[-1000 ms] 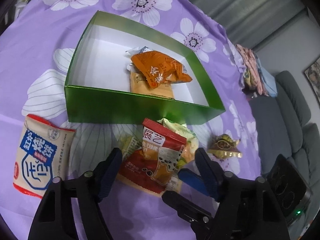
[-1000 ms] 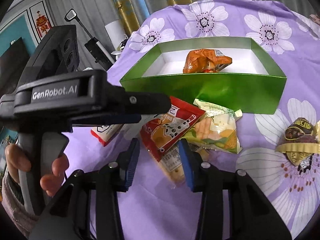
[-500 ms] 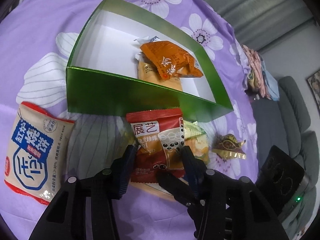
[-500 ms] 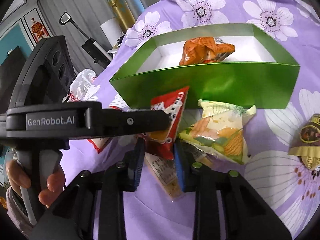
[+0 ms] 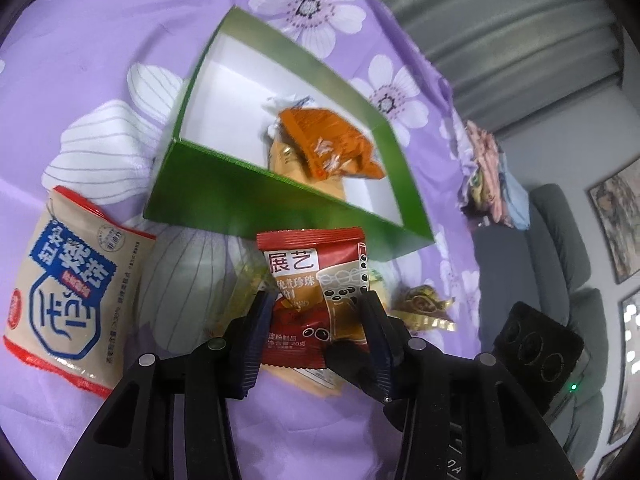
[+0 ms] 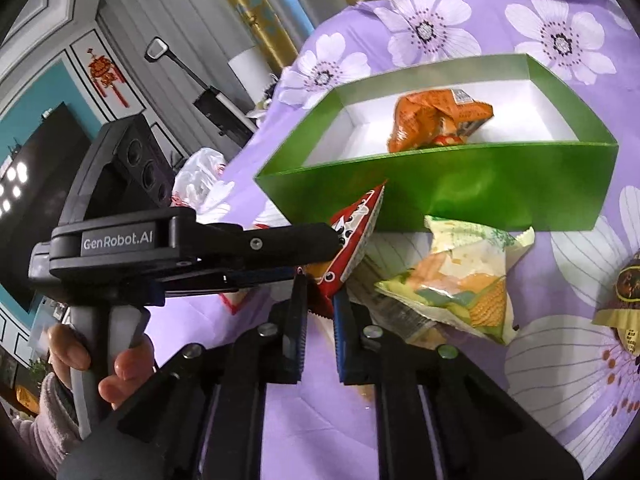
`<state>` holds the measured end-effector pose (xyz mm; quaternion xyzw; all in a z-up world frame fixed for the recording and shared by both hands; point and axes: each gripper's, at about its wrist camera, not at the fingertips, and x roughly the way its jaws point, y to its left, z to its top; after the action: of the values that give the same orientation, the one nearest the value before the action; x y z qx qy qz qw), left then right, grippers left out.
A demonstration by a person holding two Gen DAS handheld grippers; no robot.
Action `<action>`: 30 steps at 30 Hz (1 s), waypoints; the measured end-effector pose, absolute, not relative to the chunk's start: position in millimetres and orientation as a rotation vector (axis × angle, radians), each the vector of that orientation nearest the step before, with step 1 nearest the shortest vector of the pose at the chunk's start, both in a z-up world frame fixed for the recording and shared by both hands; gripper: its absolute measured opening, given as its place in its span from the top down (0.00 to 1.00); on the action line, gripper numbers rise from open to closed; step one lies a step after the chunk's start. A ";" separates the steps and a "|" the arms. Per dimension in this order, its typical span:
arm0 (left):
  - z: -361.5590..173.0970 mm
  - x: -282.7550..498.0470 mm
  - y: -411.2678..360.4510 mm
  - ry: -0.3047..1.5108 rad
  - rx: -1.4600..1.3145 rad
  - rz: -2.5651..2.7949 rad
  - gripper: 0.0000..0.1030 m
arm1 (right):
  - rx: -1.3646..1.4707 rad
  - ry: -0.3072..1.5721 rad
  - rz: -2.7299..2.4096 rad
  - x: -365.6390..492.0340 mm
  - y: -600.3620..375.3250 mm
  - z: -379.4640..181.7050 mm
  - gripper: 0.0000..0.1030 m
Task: Organize snacks
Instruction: 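Carry the red packet into the green box and open the right tool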
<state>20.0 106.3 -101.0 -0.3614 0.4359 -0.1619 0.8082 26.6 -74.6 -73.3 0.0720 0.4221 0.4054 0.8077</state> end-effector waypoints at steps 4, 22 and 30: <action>-80.8 9.9 112.2 0.872 -0.773 -0.345 0.55 | 0.140 0.860 0.900 20.4 -71.6 -57.0 0.91; -49.3 84.1 139.7 0.778 -0.807 -0.291 0.55 | 0.059 0.786 0.905 101.6 -41.1 -26.0 0.90; -49.5 88.3 130.1 0.798 -0.720 -0.174 0.28 | -0.062 0.757 0.811 111.8 -29.7 -25.0 0.60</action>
<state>88.3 130.1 -49.5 -0.3426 0.3795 -0.0830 0.8554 111.8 -29.7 -25.0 -0.0292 0.3595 0.3847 0.8496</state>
